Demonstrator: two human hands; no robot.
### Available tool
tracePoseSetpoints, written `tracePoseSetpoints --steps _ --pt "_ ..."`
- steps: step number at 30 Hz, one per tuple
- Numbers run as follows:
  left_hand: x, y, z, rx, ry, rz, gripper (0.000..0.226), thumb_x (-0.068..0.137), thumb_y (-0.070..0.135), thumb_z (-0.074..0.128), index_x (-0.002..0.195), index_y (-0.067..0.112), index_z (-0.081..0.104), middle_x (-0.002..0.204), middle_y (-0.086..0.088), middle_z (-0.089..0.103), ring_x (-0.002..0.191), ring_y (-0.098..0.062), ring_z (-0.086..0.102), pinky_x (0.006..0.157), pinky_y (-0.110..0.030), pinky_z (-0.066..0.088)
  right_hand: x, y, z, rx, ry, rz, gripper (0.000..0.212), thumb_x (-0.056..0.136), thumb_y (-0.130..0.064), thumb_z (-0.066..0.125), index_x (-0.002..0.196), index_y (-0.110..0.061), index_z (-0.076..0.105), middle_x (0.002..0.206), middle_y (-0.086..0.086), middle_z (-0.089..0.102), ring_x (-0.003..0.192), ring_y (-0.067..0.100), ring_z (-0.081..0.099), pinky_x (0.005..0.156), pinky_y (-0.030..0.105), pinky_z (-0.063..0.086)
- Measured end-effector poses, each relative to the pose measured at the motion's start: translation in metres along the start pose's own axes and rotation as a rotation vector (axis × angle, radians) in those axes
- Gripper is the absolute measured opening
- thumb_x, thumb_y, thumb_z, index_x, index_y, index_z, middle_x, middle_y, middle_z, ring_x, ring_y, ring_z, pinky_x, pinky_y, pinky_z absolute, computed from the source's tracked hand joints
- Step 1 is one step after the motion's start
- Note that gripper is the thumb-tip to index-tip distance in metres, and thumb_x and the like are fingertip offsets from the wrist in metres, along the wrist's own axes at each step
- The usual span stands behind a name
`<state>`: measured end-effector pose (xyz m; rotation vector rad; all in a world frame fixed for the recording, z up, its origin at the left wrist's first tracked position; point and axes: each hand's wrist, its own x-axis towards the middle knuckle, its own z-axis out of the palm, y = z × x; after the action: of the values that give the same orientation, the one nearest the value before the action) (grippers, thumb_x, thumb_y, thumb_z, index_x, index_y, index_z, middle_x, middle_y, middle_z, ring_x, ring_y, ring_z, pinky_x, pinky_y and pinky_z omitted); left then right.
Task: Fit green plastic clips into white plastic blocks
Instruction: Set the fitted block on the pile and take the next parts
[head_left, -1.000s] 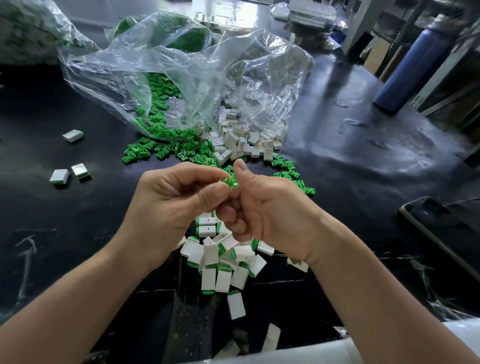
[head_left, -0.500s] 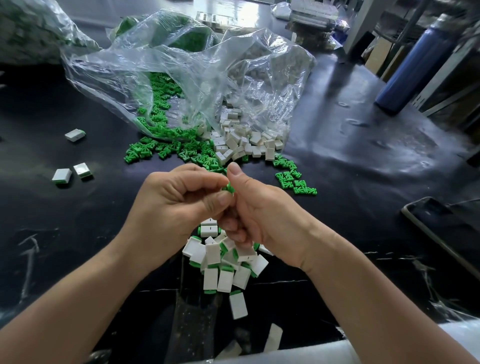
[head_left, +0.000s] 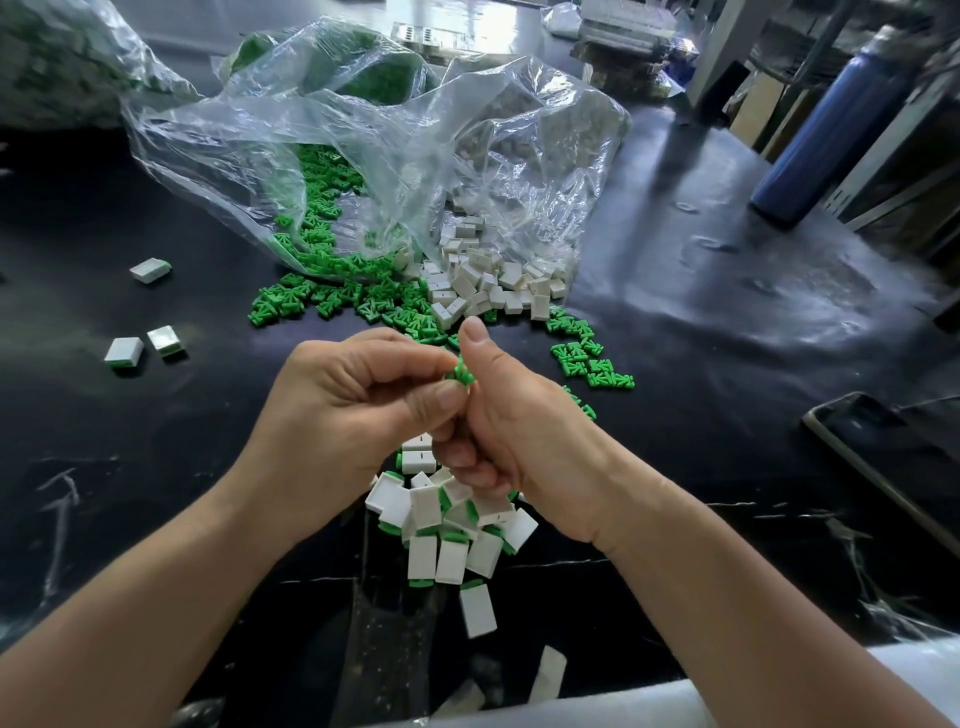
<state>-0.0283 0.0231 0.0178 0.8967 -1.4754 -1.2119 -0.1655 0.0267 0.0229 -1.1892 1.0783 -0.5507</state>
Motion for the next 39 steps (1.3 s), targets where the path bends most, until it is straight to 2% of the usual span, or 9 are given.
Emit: tracePoseSetpoints --steps 4,9,14,18,23,28,32,36,39 --pt "-0.001 0.001 -0.001 -0.01 -0.011 -0.004 0.025 0.063 0.011 0.065 0.084 -0.001 0.069 0.073 -0.018 0.057 0.056 -0.034 0.059 0.059 -0.041 0.055 0.0 -0.001 0.002 0.003 0.021 0.001 0.063 0.058 -0.077 0.02 0.055 -0.018 0.043 0.043 -0.012 0.04 0.039 0.004 0.033 0.038 0.016 0.028" --pt "0.0 0.002 -0.002 -0.04 -0.053 -0.033 0.019 0.06 0.011 0.067 0.077 0.002 0.069 0.064 -0.006 0.06 0.055 -0.019 0.059 0.056 -0.025 0.052 -0.001 -0.002 0.001 -0.035 0.006 0.013 0.063 0.062 -0.077 0.021 0.059 -0.018 0.042 0.043 -0.013 0.038 0.039 0.004 0.031 0.038 0.016 0.027" --pt "0.0 0.003 -0.005 -0.07 -0.122 -0.014 0.01 0.063 0.004 0.07 0.073 0.003 0.073 0.07 -0.019 0.058 0.057 -0.027 0.062 0.058 -0.028 0.052 -0.003 -0.008 -0.001 0.055 -0.068 0.049 0.047 0.08 -0.061 0.036 0.059 -0.019 0.038 0.044 -0.012 0.034 0.041 0.005 0.022 0.041 0.02 0.014" --pt "-0.001 0.002 -0.005 -0.078 -0.118 0.002 0.011 0.063 0.004 0.074 0.072 0.008 0.074 0.068 -0.009 0.059 0.058 -0.021 0.061 0.058 -0.025 0.052 -0.003 -0.009 0.004 0.11 -0.032 0.075 0.045 0.064 -0.061 0.054 0.044 -0.023 0.039 0.039 -0.011 0.032 0.035 0.004 0.02 0.036 0.017 0.012" --pt "-0.003 -0.001 -0.001 -0.071 -0.051 0.037 0.016 0.062 0.008 0.068 0.076 0.013 0.075 0.072 -0.011 0.06 0.063 -0.02 0.061 0.06 -0.028 0.053 -0.005 -0.01 0.008 0.152 0.025 0.034 0.039 0.053 -0.059 0.044 0.036 -0.024 0.037 0.036 -0.012 0.03 0.033 0.004 0.02 0.034 0.017 0.015" --pt "-0.005 -0.002 0.003 -0.119 -0.045 0.056 0.018 0.063 0.003 0.072 0.081 0.005 0.072 0.076 -0.016 0.06 0.064 -0.026 0.063 0.059 -0.028 0.053 -0.004 -0.008 0.01 0.199 0.081 0.017 0.049 0.074 -0.049 0.054 0.036 -0.024 0.035 0.036 -0.011 0.03 0.033 0.004 0.021 0.035 0.018 0.014" --pt "-0.006 -0.001 0.004 -0.153 -0.022 0.046 0.024 0.055 0.007 0.074 0.079 0.002 0.072 0.074 -0.014 0.06 0.059 -0.025 0.064 0.055 -0.026 0.052 -0.002 -0.006 0.01 0.221 0.07 -0.002 0.045 0.07 -0.051 0.051 0.036 -0.025 0.036 0.037 -0.01 0.03 0.034 0.004 0.02 0.037 0.019 0.014" --pt "-0.006 -0.001 0.003 -0.196 -0.009 0.057 0.015 0.064 0.009 0.069 0.073 -0.003 0.07 0.072 -0.018 0.057 0.057 -0.028 0.061 0.055 -0.03 0.051 -0.005 -0.01 0.007 0.206 -0.023 -0.052 0.042 0.063 -0.056 0.061 0.039 -0.026 0.043 0.041 -0.011 0.032 0.038 0.003 0.022 0.038 0.017 0.015" --pt "-0.006 -0.001 -0.001 -0.215 -0.039 0.08 0.019 0.066 0.023 0.073 0.072 0.006 0.072 0.07 -0.015 0.057 0.058 -0.028 0.06 0.058 -0.032 0.051 -0.006 -0.012 0.003 0.212 -0.106 -0.043 0.048 0.066 -0.066 0.049 0.05 -0.022 0.041 0.045 -0.011 0.032 0.039 0.004 0.023 0.038 0.017 0.016"
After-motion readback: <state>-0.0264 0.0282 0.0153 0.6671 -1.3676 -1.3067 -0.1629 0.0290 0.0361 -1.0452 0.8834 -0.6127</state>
